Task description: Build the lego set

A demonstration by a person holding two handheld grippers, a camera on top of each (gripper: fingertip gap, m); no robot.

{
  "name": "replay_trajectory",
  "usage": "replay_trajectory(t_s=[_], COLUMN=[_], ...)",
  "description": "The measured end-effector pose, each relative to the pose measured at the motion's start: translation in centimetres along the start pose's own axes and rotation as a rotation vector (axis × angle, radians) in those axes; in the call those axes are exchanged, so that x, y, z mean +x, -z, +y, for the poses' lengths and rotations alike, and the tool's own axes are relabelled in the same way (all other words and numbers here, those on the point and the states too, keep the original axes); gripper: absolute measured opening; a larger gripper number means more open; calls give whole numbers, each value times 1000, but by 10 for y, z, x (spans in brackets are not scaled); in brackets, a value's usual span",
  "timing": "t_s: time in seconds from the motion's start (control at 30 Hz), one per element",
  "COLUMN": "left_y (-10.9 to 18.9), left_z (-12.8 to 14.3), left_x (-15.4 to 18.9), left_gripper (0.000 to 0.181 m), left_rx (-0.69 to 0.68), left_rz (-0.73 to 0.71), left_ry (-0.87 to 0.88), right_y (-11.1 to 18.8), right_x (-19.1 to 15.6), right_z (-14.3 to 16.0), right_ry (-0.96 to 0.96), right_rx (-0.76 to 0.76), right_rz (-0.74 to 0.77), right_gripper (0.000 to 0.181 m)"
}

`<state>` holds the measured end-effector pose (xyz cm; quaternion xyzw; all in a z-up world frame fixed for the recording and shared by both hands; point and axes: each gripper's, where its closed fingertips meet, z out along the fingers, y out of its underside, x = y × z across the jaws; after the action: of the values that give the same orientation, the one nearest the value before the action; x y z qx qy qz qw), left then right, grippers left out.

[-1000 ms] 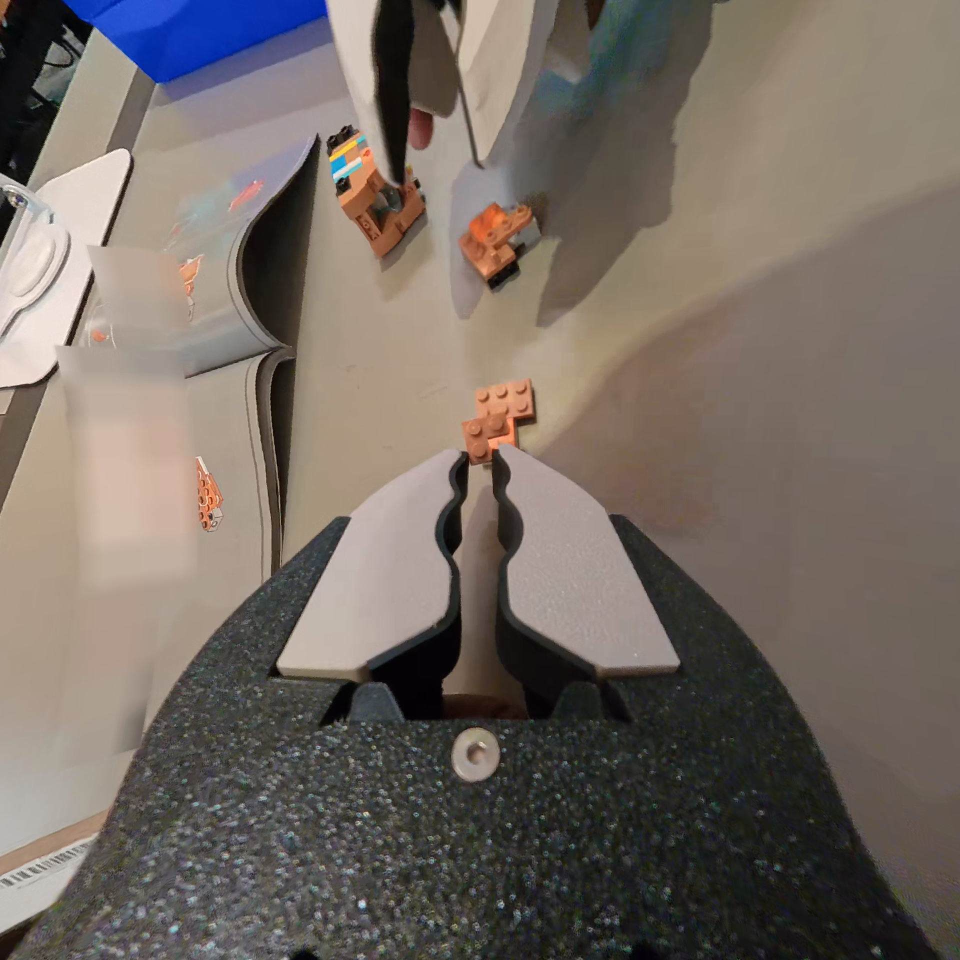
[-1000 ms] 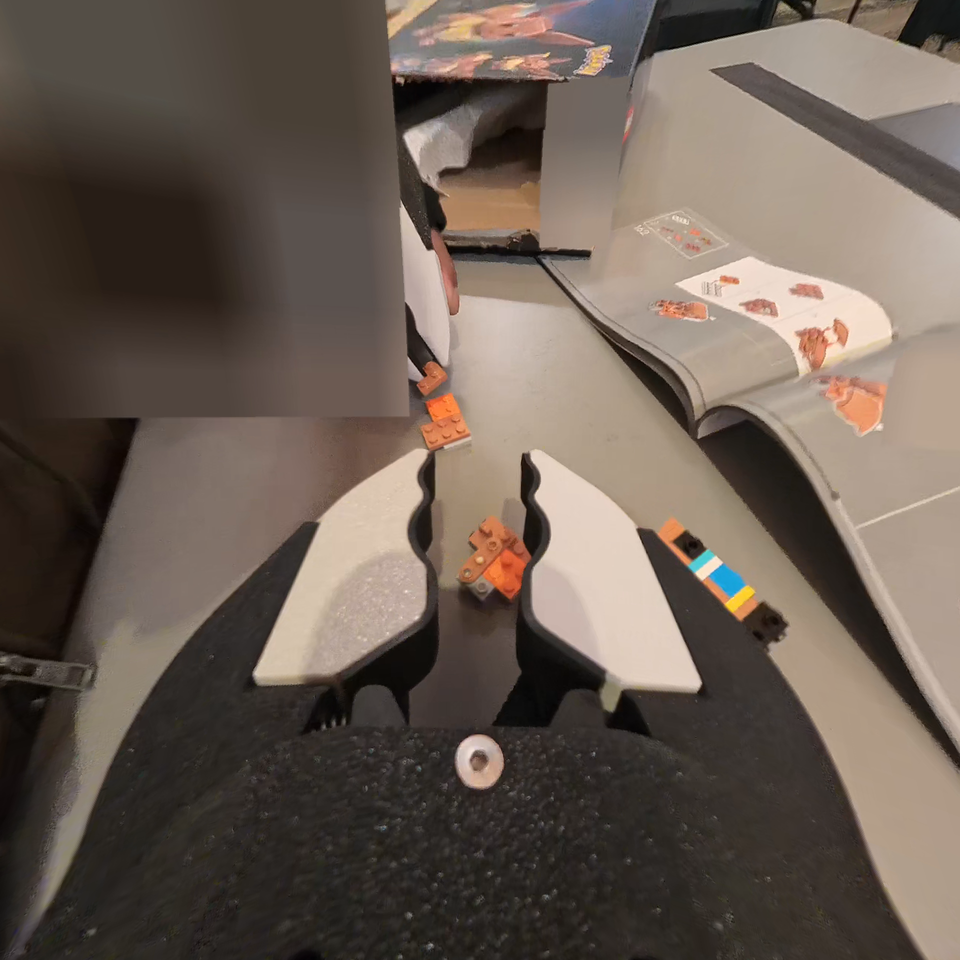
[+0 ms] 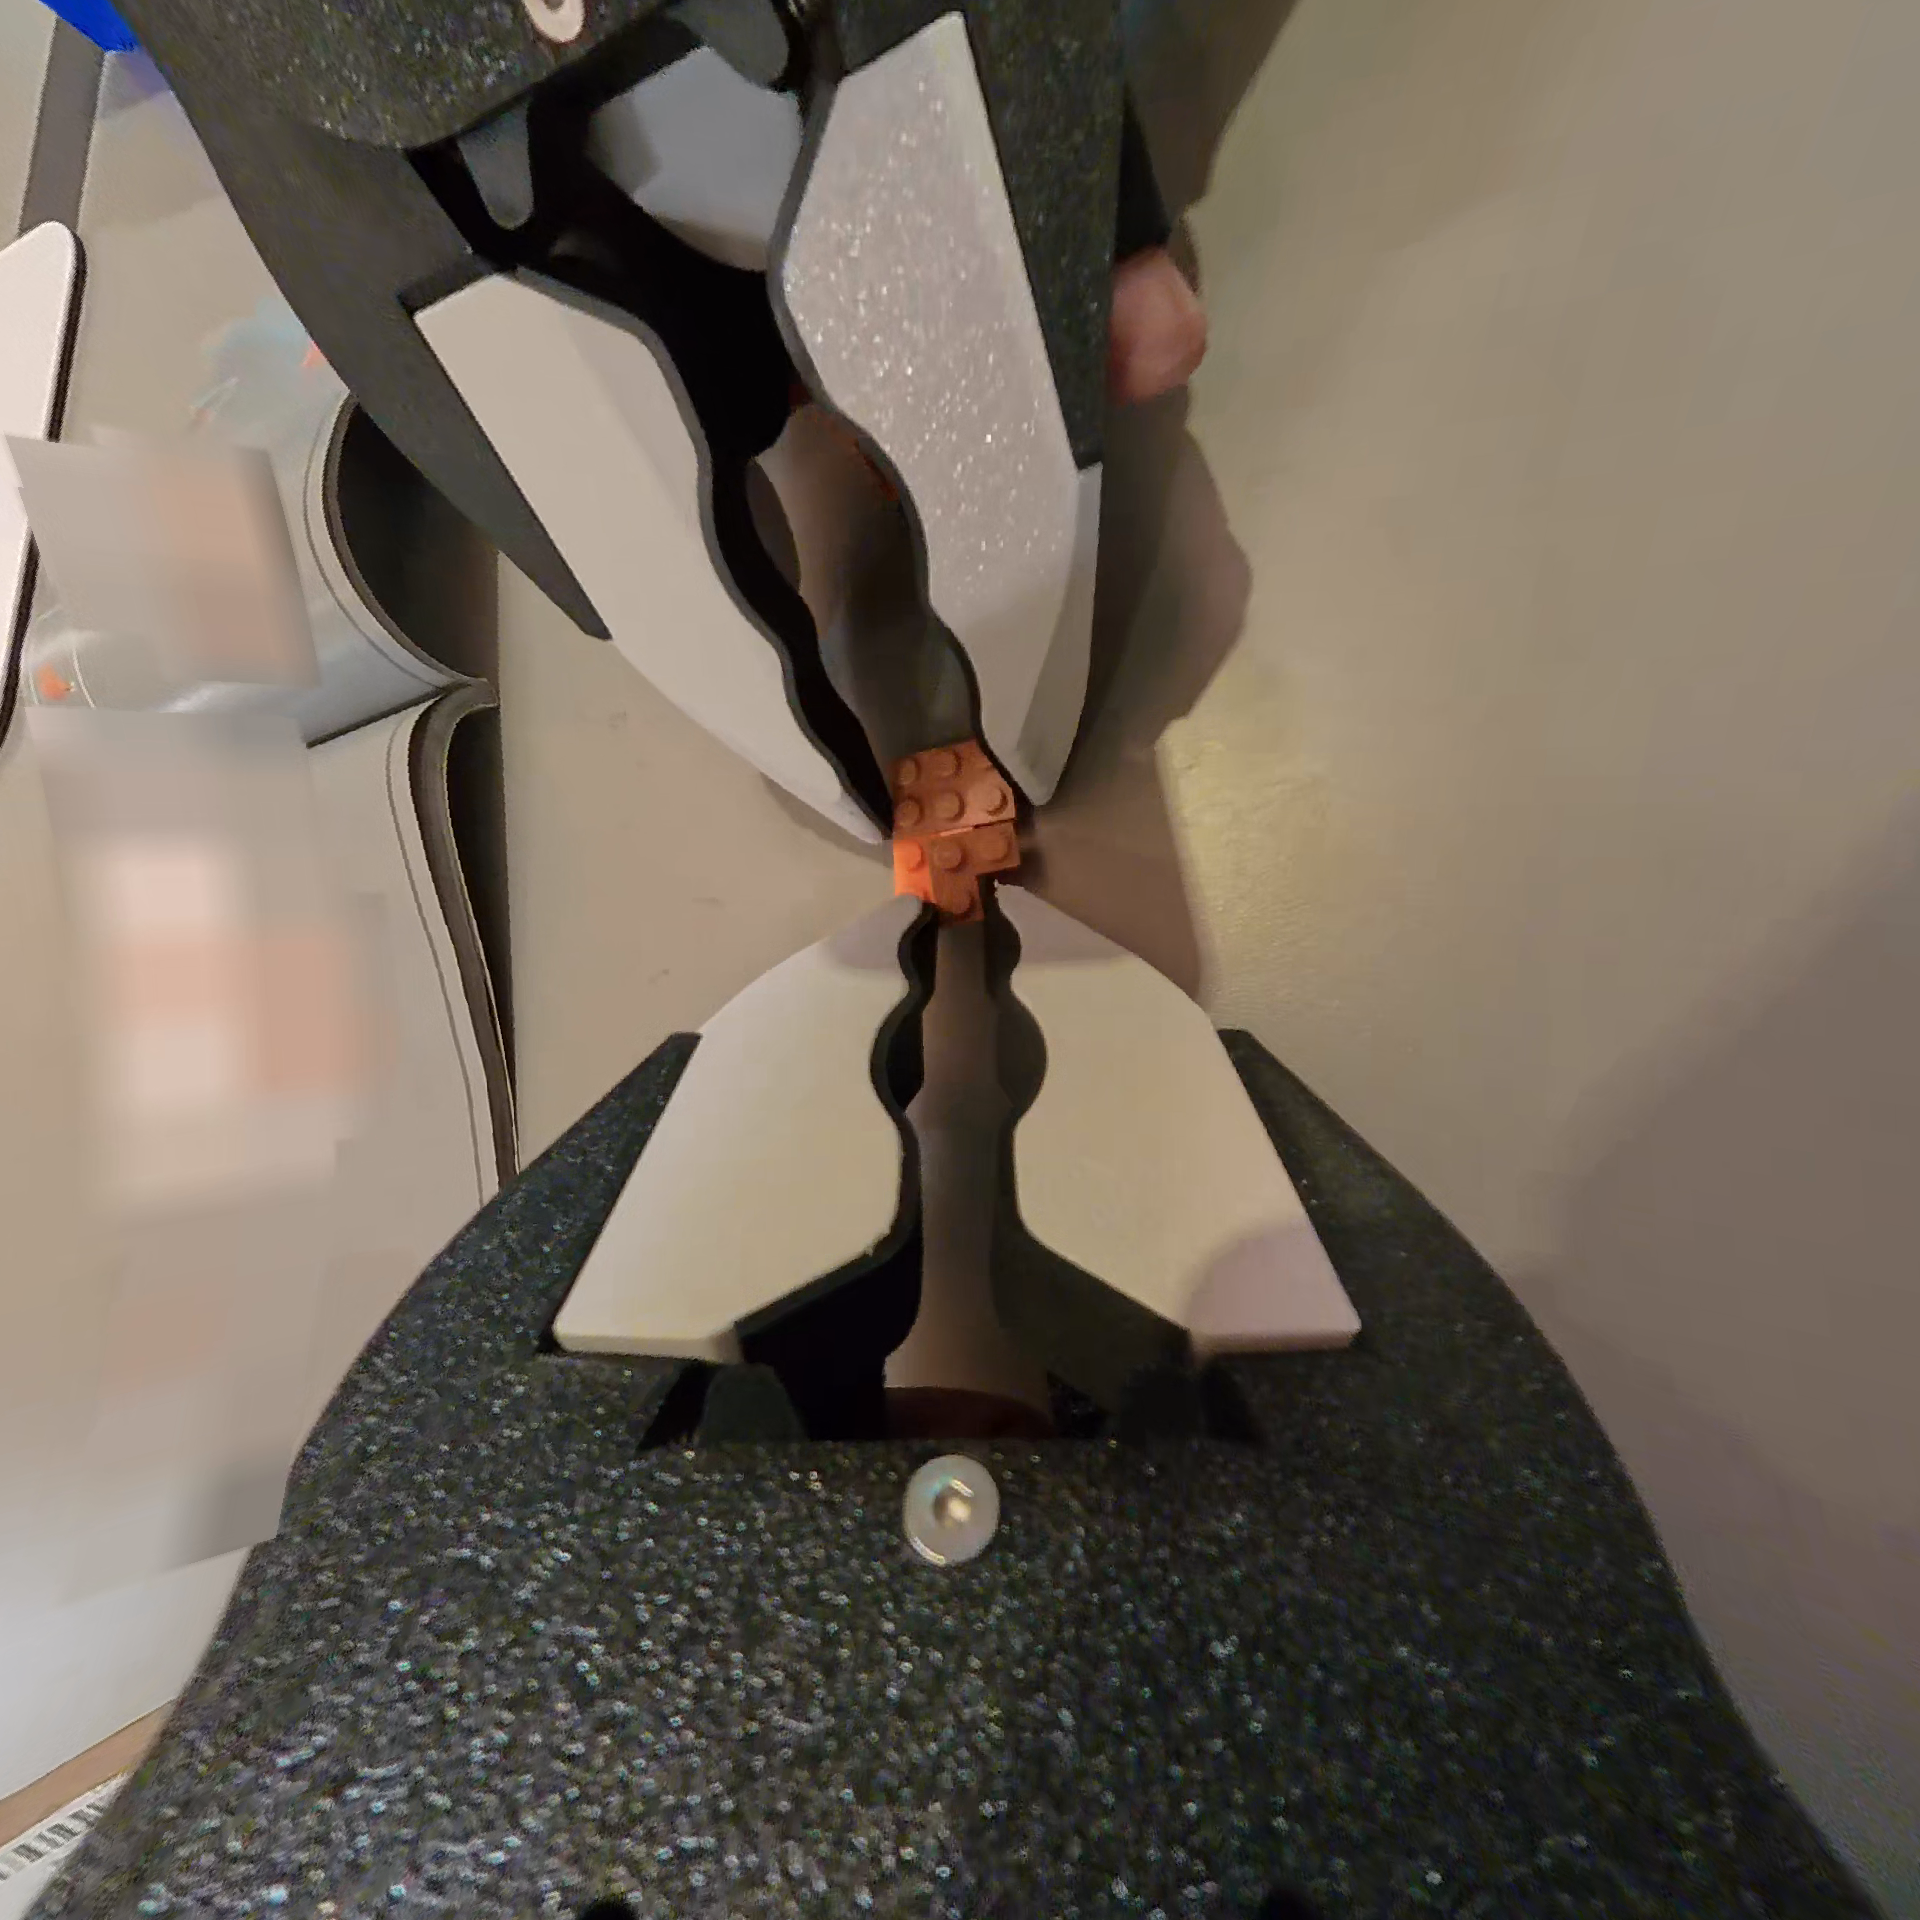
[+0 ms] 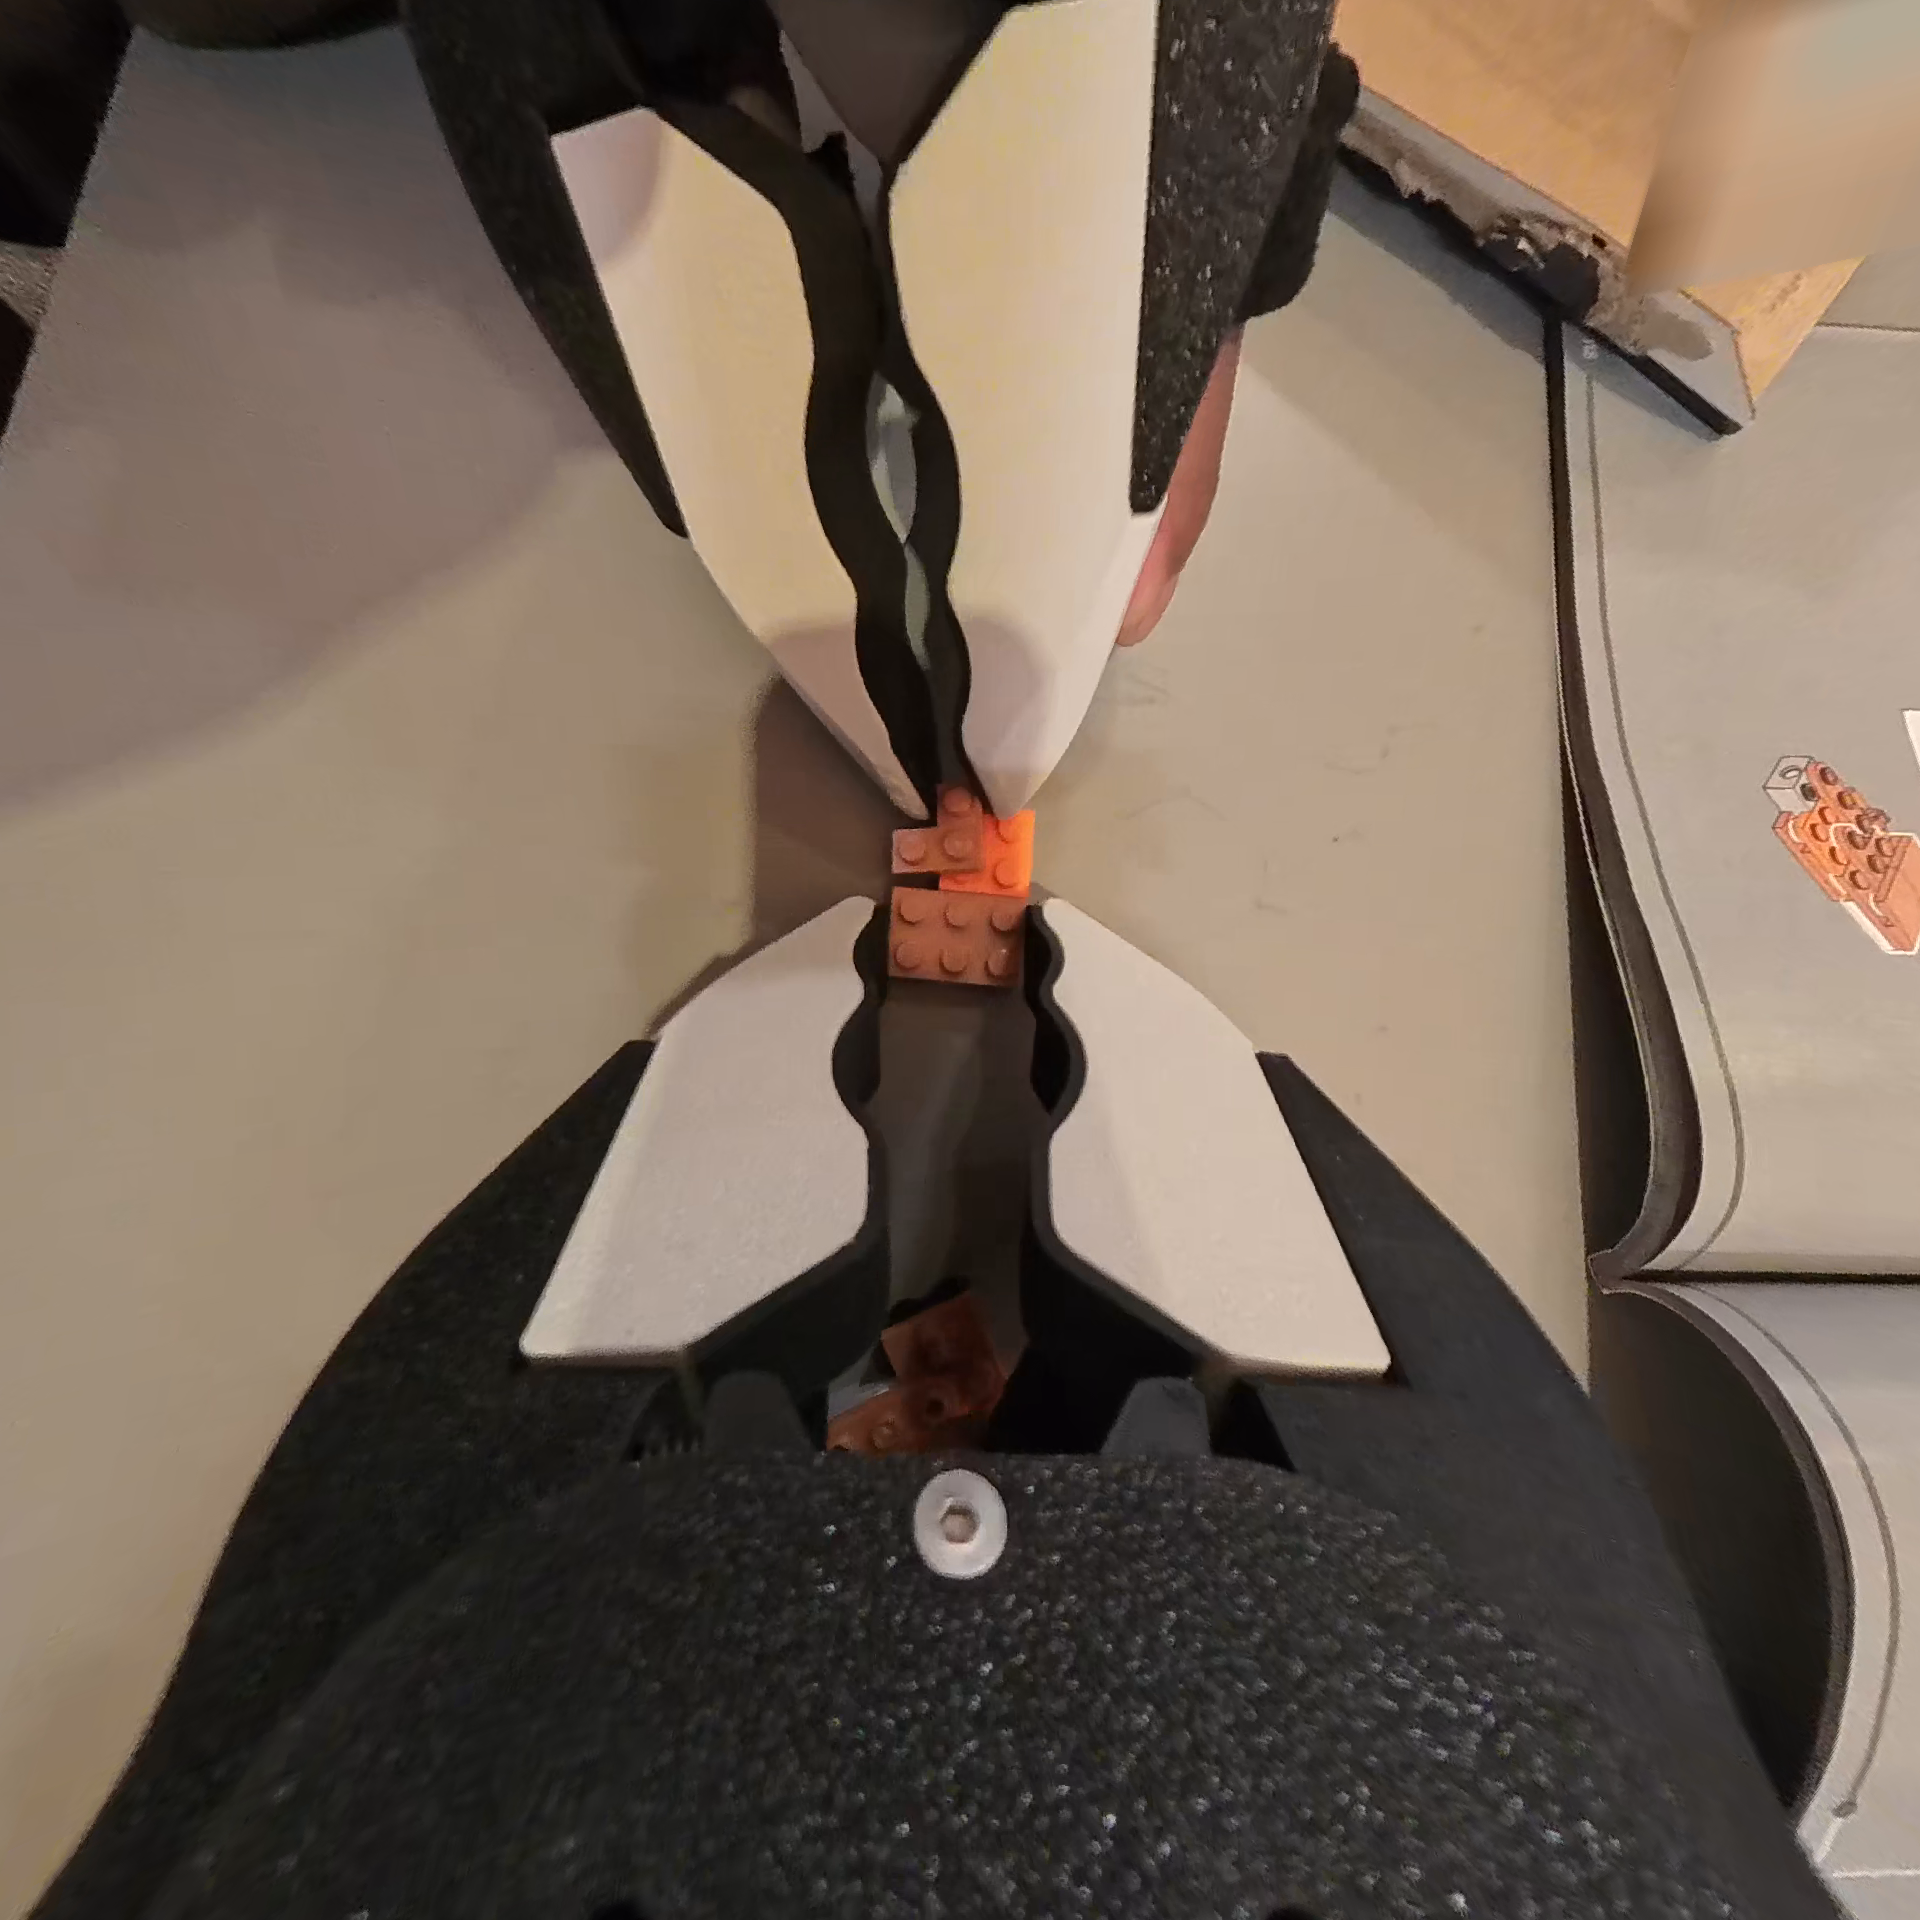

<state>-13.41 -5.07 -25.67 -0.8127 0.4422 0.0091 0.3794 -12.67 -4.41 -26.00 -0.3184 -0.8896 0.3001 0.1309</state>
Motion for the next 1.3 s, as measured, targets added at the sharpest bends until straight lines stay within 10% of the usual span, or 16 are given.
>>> replay_trajectory(t_s=[1.3], left_y=[8], left_z=[9], left_x=[-8], left_gripper=[16], left_rx=[-9], left_rz=[-95], left_ry=[67], right_y=[2], right_x=[0], right_z=[1], right_ry=[-93], right_rx=[20], right_rz=[44], right_gripper=[24])
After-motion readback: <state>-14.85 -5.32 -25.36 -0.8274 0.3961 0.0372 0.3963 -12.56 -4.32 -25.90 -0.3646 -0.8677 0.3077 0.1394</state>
